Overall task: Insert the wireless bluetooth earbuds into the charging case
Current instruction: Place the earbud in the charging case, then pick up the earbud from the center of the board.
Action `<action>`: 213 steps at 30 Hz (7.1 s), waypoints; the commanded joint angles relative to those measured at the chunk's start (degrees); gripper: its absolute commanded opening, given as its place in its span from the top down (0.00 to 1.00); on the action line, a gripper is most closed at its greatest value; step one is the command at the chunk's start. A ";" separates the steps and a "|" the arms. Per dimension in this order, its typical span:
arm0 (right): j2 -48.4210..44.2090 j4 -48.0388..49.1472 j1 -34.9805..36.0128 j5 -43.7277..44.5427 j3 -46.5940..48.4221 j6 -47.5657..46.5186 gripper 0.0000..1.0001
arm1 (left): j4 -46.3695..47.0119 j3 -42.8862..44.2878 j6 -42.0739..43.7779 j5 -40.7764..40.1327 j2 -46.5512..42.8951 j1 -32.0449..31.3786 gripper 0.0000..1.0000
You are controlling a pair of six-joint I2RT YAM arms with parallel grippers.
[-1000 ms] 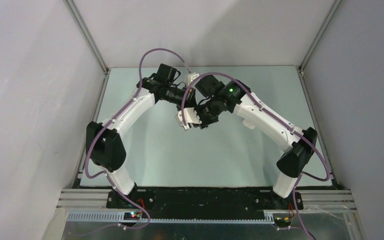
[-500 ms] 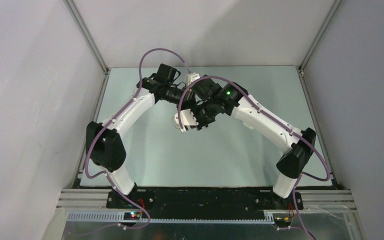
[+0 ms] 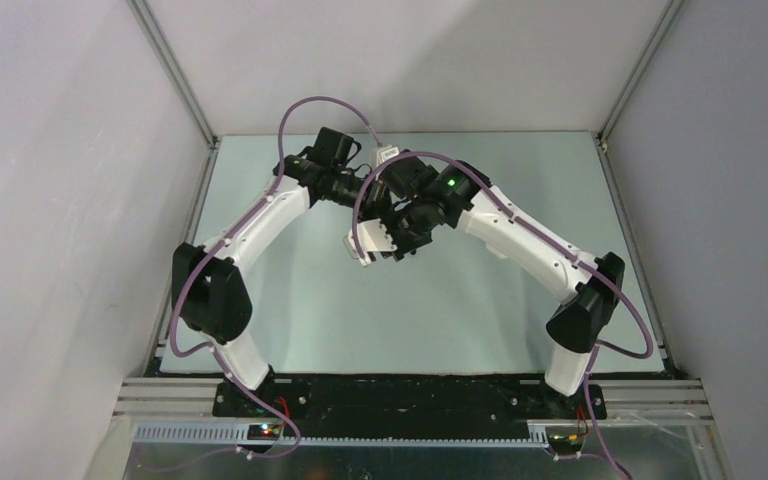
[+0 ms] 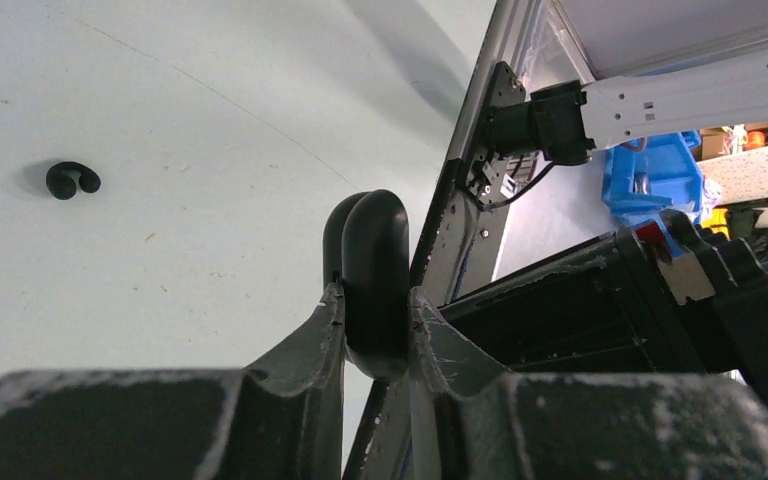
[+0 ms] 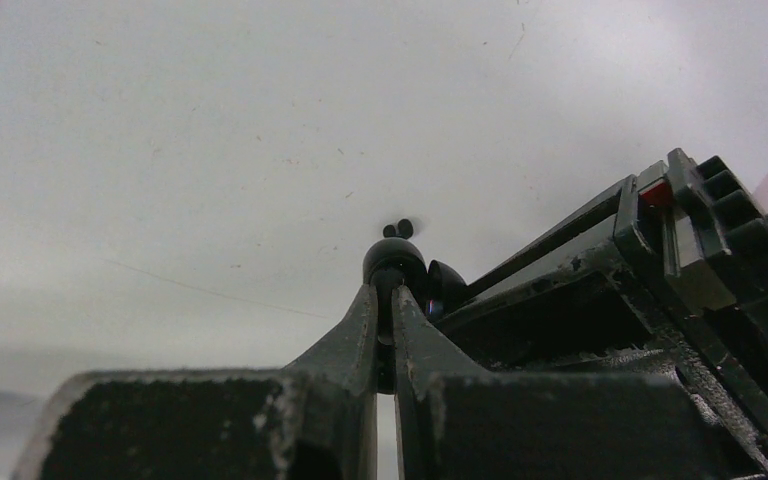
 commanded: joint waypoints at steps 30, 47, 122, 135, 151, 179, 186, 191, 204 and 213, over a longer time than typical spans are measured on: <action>-6.90 15.77 0.77 1.02 -7.19 4.89 0.66 | 0.70 0.75 -0.82 1.60 -0.29 0.11 1.00; -22.92 29.68 -5.94 -12.03 -18.63 17.51 0.60 | 0.77 0.49 -1.06 1.32 -0.41 0.33 1.00; -32.69 40.18 -16.41 -20.34 -35.96 40.48 0.70 | 0.66 -4.77 -0.24 -4.16 -7.37 4.66 1.00; -4.23 41.65 -26.43 -18.74 -33.99 65.04 0.79 | -1.85 -12.93 1.94 -8.28 -17.66 9.06 1.00; 13.51 41.57 -22.72 -11.79 -22.14 57.33 0.76 | -3.15 -15.00 3.23 -10.03 -20.13 10.48 1.00; 20.44 40.88 -20.75 -9.77 -19.15 55.92 0.75 | -3.20 -15.09 3.52 -9.81 -19.61 11.63 1.00; 20.58 40.63 -19.65 -9.64 -19.41 55.46 0.74 | -3.23 -15.08 3.64 -9.66 -19.51 11.63 1.00; 20.00 40.63 -19.57 -10.35 -19.71 56.54 0.74 | -3.26 -15.07 3.85 -9.55 -19.24 11.63 1.00; 18.78 40.28 -20.68 -14.32 -20.44 56.75 0.86 | -3.21 -15.35 4.10 -9.87 -19.03 11.62 1.00; 18.00 39.88 -19.91 -16.84 -20.48 56.07 1.00 | -3.18 -15.33 4.05 -9.95 -19.12 11.63 1.00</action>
